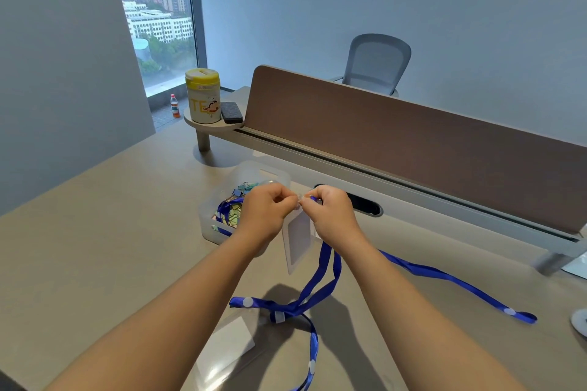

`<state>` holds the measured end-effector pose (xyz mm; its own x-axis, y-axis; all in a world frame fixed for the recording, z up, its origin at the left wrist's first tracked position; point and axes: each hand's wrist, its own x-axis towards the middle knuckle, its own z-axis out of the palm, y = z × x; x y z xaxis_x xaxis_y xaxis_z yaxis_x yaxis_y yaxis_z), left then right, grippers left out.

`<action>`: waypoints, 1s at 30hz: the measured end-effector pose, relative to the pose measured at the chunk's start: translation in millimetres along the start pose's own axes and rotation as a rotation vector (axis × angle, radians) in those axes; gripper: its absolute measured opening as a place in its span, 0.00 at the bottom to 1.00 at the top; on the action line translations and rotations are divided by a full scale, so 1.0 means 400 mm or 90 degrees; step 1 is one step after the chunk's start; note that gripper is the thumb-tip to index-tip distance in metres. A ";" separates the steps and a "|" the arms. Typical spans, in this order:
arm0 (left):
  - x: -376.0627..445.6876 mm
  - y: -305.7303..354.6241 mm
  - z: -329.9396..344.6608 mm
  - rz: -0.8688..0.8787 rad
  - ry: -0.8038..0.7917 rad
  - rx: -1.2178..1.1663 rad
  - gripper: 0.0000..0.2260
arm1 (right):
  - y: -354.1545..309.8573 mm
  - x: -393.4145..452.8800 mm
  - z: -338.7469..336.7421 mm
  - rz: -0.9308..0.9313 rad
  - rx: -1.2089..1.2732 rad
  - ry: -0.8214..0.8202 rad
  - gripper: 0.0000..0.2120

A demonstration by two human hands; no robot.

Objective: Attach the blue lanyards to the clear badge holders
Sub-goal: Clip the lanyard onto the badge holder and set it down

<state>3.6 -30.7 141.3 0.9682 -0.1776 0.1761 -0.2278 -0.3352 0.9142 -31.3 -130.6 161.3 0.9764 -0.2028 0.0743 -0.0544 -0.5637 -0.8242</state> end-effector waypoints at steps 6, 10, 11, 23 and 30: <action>-0.007 0.018 0.005 -0.046 -0.034 -0.112 0.09 | 0.005 -0.005 -0.020 -0.036 -0.072 -0.014 0.07; -0.010 0.024 0.009 -0.067 -0.060 -0.141 0.12 | 0.011 -0.008 -0.041 -0.059 -0.085 -0.035 0.07; -0.010 0.026 0.011 -0.076 -0.063 -0.154 0.12 | 0.012 -0.009 -0.046 -0.064 -0.085 -0.041 0.07; -0.013 0.046 0.042 -0.194 -0.165 -0.338 0.08 | 0.045 0.012 -0.109 0.174 0.379 -0.050 0.10; -0.035 0.023 0.093 -0.074 -0.139 0.007 0.15 | 0.053 0.024 -0.153 0.289 0.641 -0.120 0.10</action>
<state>-15.9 -65.8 133.6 0.9429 -0.3327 -0.0145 -0.1182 -0.3750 0.9195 -36.0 -193.4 178.8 0.9298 -0.0522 -0.3644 -0.3028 0.4543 -0.8378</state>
